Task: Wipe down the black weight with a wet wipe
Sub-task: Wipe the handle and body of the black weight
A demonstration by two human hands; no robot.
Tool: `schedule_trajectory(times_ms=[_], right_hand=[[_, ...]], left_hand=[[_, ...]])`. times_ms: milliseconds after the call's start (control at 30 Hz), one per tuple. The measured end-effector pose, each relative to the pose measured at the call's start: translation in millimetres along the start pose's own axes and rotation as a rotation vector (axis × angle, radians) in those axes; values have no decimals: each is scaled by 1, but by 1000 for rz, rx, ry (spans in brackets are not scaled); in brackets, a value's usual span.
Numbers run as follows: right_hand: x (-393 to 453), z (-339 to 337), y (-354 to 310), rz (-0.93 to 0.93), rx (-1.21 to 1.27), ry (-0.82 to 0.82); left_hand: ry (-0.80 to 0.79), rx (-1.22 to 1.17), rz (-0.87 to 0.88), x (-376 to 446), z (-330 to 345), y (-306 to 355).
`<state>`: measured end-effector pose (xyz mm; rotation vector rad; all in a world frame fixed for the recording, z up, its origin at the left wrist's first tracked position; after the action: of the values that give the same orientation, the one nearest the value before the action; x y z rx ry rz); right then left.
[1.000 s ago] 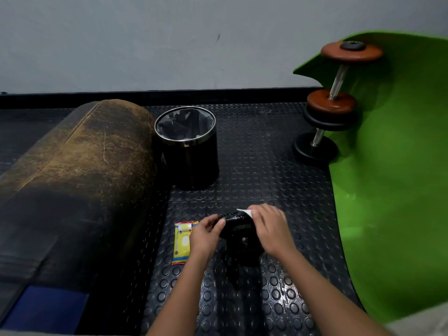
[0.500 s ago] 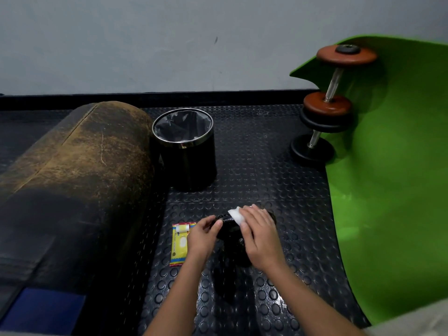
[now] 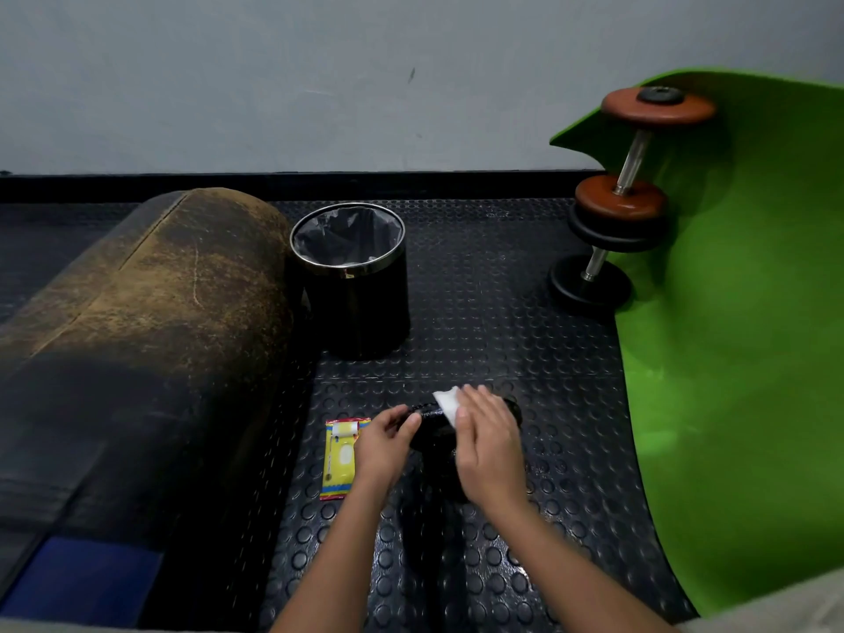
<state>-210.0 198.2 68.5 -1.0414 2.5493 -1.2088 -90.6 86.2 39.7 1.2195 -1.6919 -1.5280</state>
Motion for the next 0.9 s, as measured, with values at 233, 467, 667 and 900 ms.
schedule_trajectory(times_ms=[233, 467, 667, 900], right_hand=[[1, -19, 20, -52, 5, 139], [21, -6, 9, 139, -223, -50], [28, -14, 0, -120, -355, -389], [31, -32, 29, 219, -129, -319]], left_hand=[[4, 7, -13, -1, -1, -2], [4, 7, -20, -1, -1, -1], [-3, 7, -25, 1, -1, -5], [-20, 17, -14, -1, -1, -3]])
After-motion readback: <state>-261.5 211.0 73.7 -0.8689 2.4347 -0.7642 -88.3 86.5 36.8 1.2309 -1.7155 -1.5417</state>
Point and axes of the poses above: each hand's wrist, its own x-axis towards the middle knuckle, its own z-axis out of the palm, y = z × x, the point moved 5 cm from there along x, towards the middle knuckle, and after that the axes turned 9 degrees about z, right-handed, at the moved point
